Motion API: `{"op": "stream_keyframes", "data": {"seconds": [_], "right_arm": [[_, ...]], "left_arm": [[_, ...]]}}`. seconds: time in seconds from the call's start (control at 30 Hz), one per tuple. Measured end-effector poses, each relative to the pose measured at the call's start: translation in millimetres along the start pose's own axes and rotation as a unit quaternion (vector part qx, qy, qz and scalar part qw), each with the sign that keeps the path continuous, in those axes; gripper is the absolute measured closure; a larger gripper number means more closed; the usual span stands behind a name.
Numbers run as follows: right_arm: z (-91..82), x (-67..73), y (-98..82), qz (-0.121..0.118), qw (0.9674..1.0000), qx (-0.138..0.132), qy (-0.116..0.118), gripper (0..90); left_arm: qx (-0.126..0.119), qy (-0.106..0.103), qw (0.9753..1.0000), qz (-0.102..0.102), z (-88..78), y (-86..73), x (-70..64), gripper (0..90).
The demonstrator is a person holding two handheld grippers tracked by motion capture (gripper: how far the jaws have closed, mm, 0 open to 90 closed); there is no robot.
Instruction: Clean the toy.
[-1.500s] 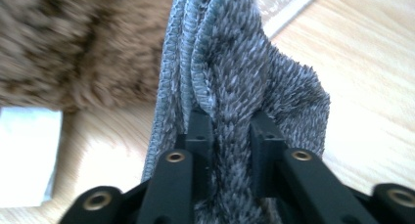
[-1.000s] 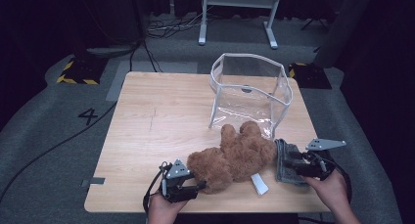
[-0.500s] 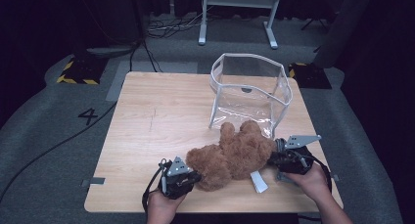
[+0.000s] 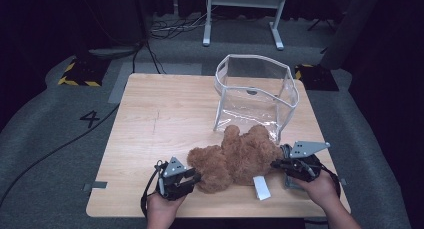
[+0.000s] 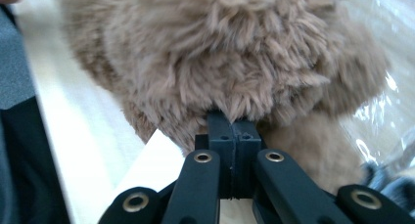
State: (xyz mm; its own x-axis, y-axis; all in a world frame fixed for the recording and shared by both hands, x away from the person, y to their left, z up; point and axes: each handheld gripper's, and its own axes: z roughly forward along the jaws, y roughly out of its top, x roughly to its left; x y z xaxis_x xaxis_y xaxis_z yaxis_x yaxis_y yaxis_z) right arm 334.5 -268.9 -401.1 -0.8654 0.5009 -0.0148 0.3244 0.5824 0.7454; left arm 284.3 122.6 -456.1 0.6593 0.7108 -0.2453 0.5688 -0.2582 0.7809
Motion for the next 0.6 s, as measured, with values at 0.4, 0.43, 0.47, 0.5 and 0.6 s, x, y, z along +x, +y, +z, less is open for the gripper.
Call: {"op": "stream_keyframes", "data": {"seconds": [0.4,0.43,0.47,0.5,0.6], "right_arm": [[-21.4,39.1,13.5,-0.009,0.9999,0.008,-0.005,90.0],[-18.9,34.4,8.2,0.0,0.9999,0.014,-0.01,90.0],[-17.9,31.1,4.7,0.008,0.9998,0.017,-0.011,90.0],[-17.2,26.7,0.1,0.014,0.9997,0.016,-0.015,90.0],[-15.8,17.3,-10.2,0.028,0.9991,0.024,-0.02,90.0]], "left_arm": [[0.023,-0.01,0.9997,0.002,8.9,3.6,-1.7,46.7],[0.031,-0.011,0.9995,0.002,10.9,3.7,-1.8,44.1],[0.032,-0.015,0.9994,0.004,13.6,3.2,-1.9,42.6],[0.033,-0.02,0.9992,0.002,15.7,2.9,-2.5,41.7],[0.041,-0.025,0.9988,0.009,20.8,3.6,-4.1,39.9]]}}
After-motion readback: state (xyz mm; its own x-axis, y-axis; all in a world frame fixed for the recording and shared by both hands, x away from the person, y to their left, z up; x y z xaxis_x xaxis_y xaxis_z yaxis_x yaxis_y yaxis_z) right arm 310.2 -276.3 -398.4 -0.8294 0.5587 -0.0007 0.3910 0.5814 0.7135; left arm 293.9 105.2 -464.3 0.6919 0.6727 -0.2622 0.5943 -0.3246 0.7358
